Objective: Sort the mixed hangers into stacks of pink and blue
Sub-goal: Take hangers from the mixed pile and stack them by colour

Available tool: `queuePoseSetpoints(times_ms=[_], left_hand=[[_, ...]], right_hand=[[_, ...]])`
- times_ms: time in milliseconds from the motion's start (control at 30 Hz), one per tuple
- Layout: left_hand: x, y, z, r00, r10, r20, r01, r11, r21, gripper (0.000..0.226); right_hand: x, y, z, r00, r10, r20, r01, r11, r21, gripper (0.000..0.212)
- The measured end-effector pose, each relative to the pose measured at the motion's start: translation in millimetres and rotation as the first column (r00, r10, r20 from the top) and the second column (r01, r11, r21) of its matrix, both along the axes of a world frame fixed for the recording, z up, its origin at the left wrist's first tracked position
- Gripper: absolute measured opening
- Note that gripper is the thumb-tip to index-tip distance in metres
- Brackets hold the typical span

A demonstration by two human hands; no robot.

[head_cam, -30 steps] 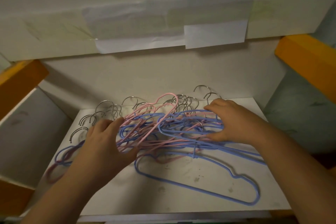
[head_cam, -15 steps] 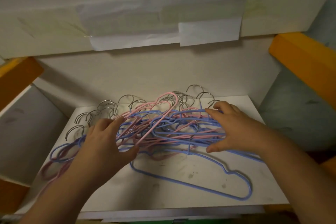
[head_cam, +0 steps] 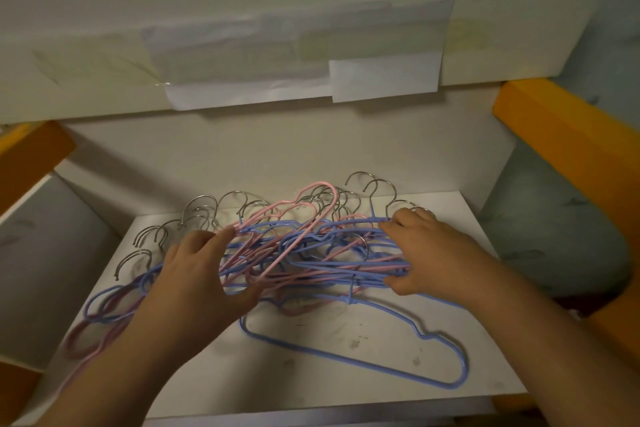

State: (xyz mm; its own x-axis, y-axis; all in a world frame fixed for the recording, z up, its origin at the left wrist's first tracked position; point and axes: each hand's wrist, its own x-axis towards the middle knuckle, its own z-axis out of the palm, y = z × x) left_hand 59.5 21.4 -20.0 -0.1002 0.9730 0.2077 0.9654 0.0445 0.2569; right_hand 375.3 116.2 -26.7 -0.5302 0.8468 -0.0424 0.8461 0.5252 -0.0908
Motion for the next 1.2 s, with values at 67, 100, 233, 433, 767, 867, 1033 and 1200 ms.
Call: queuePoseSetpoints(times_ms=[67,100,233,433,767,867,1033,1200], left_hand=[[-1.8,0.9,-1.5,1.0,-0.009,-0.007,0.009,1.0,0.003,0.09],[-2.9,1.3,-2.1,1.0,-0.009,-0.01,0.009,1.0,0.002,0.091],[-6.0,-0.8,0.6,1.0,-0.001,0.003,0.0,1.0,0.01,0.093],[-9.4,-14.5,13.2,0.998,0.051,0.038,-0.052,0.998,0.024,0.088],[-31.9,-74.9,17.6,0.997,0.064,0.05,-0.063,0.998,-0.027,0.089],[-41.2,-105.7,25.7,0.996,0.064,0.062,-0.066,0.998,0.019,0.091],[-70.8,-183.8,38.1,0.995,0.061,0.083,-0.069,0.993,0.1,0.093],[-121.5,-284.5,45.1,0.988,0.103,0.114,-0.119,0.982,0.148,0.091]], right_hand=[[1.4,-0.6,3.1,0.999,-0.009,-0.046,0.009,1.0,-0.012,0.069],[2.2,-0.4,5.0,0.998,-0.013,-0.061,0.012,1.0,-0.021,0.07],[4.4,0.3,17.1,0.993,-0.027,-0.117,0.028,1.0,0.003,0.08],[-6.3,-7.7,25.7,0.978,-0.022,-0.206,0.04,0.996,0.083,0.083],[-52.1,-57.4,16.9,0.967,0.017,-0.256,0.014,0.993,0.118,0.076],[-65.3,-83.3,20.0,0.975,-0.004,-0.222,0.027,0.995,0.099,0.081],[-105.0,-138.6,33.4,0.976,0.033,-0.217,-0.009,0.994,0.107,0.09],[-161.9,-209.5,50.6,0.983,0.084,-0.163,-0.066,0.991,0.114,0.094]])
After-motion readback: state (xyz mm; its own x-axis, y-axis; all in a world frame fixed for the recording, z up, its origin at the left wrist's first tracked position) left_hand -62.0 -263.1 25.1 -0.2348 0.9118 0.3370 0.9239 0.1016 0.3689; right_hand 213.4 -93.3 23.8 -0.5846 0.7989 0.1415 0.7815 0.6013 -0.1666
